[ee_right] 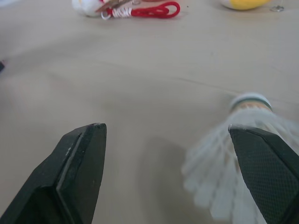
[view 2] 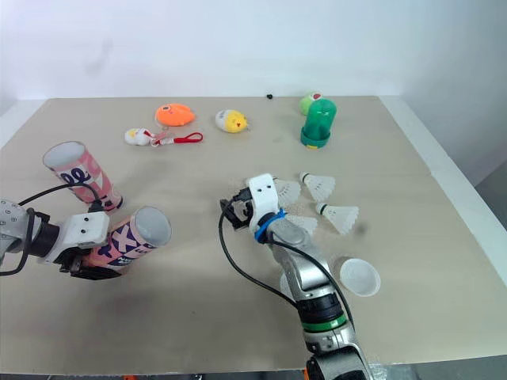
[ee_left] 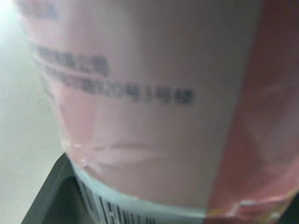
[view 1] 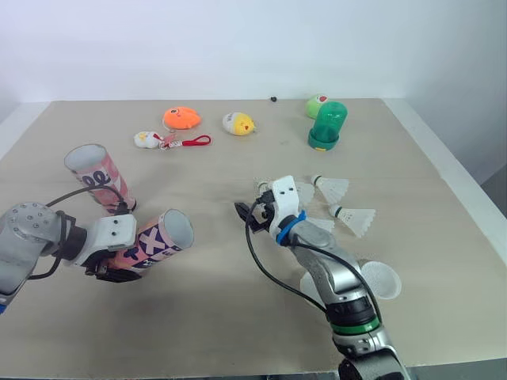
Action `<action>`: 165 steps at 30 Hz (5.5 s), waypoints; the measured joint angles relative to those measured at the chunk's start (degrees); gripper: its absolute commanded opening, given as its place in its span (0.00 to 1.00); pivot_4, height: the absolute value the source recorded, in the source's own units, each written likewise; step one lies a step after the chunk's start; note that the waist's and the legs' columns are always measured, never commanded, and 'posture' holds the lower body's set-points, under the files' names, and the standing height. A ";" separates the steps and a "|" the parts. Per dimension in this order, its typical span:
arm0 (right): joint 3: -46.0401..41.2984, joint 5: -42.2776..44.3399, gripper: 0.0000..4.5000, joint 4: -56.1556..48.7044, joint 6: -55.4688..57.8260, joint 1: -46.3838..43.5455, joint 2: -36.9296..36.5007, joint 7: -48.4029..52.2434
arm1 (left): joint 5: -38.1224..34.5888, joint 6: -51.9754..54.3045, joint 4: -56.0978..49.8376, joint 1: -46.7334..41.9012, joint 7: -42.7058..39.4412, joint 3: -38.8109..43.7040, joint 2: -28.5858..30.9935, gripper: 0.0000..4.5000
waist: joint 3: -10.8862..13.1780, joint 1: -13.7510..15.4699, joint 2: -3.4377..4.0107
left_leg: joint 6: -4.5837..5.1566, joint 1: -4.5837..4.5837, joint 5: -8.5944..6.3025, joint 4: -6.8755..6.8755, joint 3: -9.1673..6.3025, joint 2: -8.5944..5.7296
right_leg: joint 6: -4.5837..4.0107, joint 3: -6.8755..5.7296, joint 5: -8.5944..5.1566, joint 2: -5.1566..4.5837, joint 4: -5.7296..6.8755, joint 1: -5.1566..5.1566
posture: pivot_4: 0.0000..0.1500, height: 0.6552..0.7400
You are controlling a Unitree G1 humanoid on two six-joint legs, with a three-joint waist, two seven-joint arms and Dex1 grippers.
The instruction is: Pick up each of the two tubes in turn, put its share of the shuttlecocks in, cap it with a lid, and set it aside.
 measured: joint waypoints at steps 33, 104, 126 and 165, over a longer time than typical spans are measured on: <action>1.38 18.04 0.02 -19.23 3.97 -3.39 -24.94 35.64 | 0.03 0.05 -0.03 0.17 0.46 0.27 -0.55 0.68 | 0.07 0.15 0.11 | 0.01 0.03 0.00 -0.04 -0.03 -0.02 | -0.19 -0.03 -0.17 -0.02 -0.02 0.03 | 1.00 1.00; -8.85 9.19 0.33 -24.70 -6.09 30.10 -19.71 11.71 | -0.23 -0.68 0.17 -1.51 0.03 -0.68 -2.76 0.68 | 0.03 0.11 0.02 | -0.01 0.04 -0.02 -0.14 -0.04 -0.09 | -0.22 -0.02 -0.37 -0.08 0.00 0.04 | 1.00 1.00; -2.90 29.39 0.01 -30.70 4.85 0.69 -31.36 32.03 | 0.05 -0.06 0.59 -2.43 0.06 -1.36 -3.05 0.68 | 0.09 0.02 0.12 | 0.03 0.09 0.01 -0.08 -0.11 -0.03 | -0.26 -0.03 -0.26 0.04 0.03 0.07 | 1.00 1.00; 25.88 -4.37 0.03 18.58 -21.89 -34.42 -7.09 54.83 | 0.00 1.49 -1.04 -2.42 2.62 -0.68 -4.74 0.68 | 0.14 0.17 0.20 | 0.04 -0.05 0.02 -0.08 -0.20 0.03 | -0.18 -0.16 -0.20 0.08 0.19 -0.07 | 1.00 1.00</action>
